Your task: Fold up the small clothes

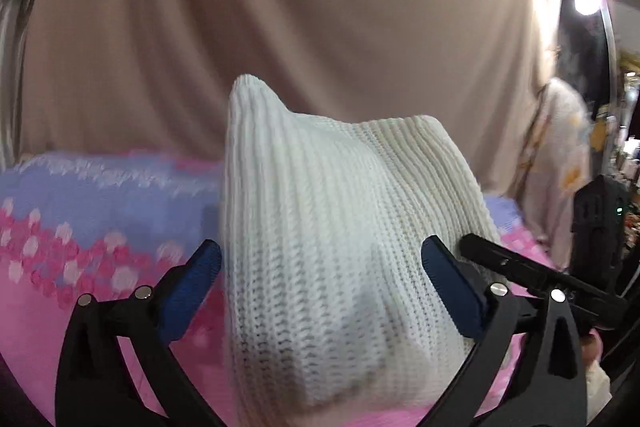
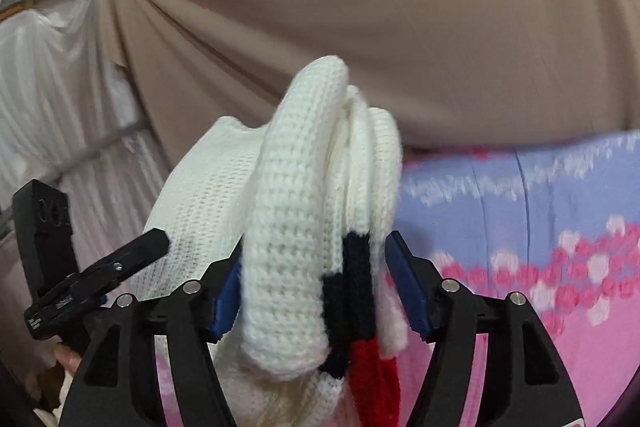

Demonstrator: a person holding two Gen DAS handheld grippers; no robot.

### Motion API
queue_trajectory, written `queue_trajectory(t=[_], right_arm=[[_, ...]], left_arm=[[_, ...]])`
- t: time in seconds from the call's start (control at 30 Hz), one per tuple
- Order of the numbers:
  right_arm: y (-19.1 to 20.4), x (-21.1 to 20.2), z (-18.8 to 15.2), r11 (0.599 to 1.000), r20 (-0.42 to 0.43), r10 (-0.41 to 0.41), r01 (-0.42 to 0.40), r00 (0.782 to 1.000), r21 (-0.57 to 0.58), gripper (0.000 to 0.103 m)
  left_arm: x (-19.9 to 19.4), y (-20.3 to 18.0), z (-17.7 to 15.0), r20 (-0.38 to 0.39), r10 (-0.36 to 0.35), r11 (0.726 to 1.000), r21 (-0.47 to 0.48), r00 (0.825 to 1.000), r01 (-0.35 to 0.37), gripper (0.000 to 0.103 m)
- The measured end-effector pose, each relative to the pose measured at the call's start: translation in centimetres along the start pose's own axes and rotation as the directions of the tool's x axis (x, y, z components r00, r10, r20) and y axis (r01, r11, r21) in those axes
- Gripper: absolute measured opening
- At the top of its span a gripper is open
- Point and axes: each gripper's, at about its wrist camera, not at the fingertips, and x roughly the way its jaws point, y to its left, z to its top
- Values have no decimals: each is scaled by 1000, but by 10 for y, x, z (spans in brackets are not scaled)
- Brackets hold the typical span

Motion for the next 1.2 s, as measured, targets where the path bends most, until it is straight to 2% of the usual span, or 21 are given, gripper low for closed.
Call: queue_trajectory(t=[0.03,0.07,0.17,0.23,0.33,0.43,0.53,0.57,0.6,0.63,0.7,0.73,0.77,0.83,0.9,0.97,1.0,1.03,1.1,1.13,1.2], right_arm=[[-12,23,-14,997,-68,-59,61,996,38,65],[-27,39,-30,992,-125,-82,94,989,89,65],[-48,43,-54,985,-137,-47,69,989,156,66],[-49,43,-51,985,-131,-66,85,989,148,74],[-47,53,-35,985,-128,-38,59,991,163,82],[-45,80,-26,987,-173,2,26,985,161,86],[-45,120,-26,987,-271,-38,78,962,138,86],[-46,133,-29,987,-312,-24,72,950,146,86],[-47,147,-34,985,-354,-1,61,935,159,75],[-46,154,-37,986,-360,2,58,933,156,59],[-34,150,-31,994,-315,-4,39,949,103,44],[-27,144,-26,996,-291,-17,40,957,74,42],[-18,132,-20,999,-241,-15,26,970,41,41],[-6,115,-12,1000,-164,-5,5,986,0,41],[0,101,-11,998,-84,-37,33,996,-52,42],[-13,109,-18,995,-106,-86,81,991,-58,44],[-27,123,-25,993,-163,-118,113,980,-39,45],[-43,137,-32,989,-222,-144,146,964,-8,50],[-63,130,-35,989,-219,-75,101,973,110,50],[-61,120,-32,987,-205,-86,111,975,116,50],[-38,92,-25,984,-131,-170,175,977,32,49]], left_arm=[[21,18,-12,-74,49,998,-32,996,-52,97],[37,38,-25,-138,55,994,-86,989,-67,95],[45,80,-43,-172,-43,970,-245,984,-1,97],[53,95,-40,-178,-79,951,-308,981,21,98],[68,99,-40,-192,-115,943,-330,975,47,98],[93,100,-40,-246,-149,945,-322,958,65,98],[114,100,-50,-303,-187,938,-337,934,79,98],[117,99,-52,-296,-195,935,-343,935,87,97],[117,96,-51,-282,-191,940,-329,940,93,92],[118,91,-49,-282,-196,946,-305,939,106,81],[114,81,-41,-261,-176,960,-260,949,106,67],[110,77,-37,-246,-174,963,-243,954,113,59],[105,72,-30,-219,-176,967,-220,960,128,53],[95,63,-19,-159,-197,968,-187,968,166,51],[89,54,-14,-112,-184,976,-138,977,168,51],[103,45,-20,-138,-106,993,-70,985,97,55],[115,43,-28,-175,-54,998,-40,983,48,55],[125,44,-36,-210,-6,1000,-24,978,1,57],[117,47,-42,-176,13,999,-44,984,-21,61],[107,44,-39,-173,25,999,-43,985,-33,61],[85,39,-33,-139,70,997,-26,988,-74,60]])
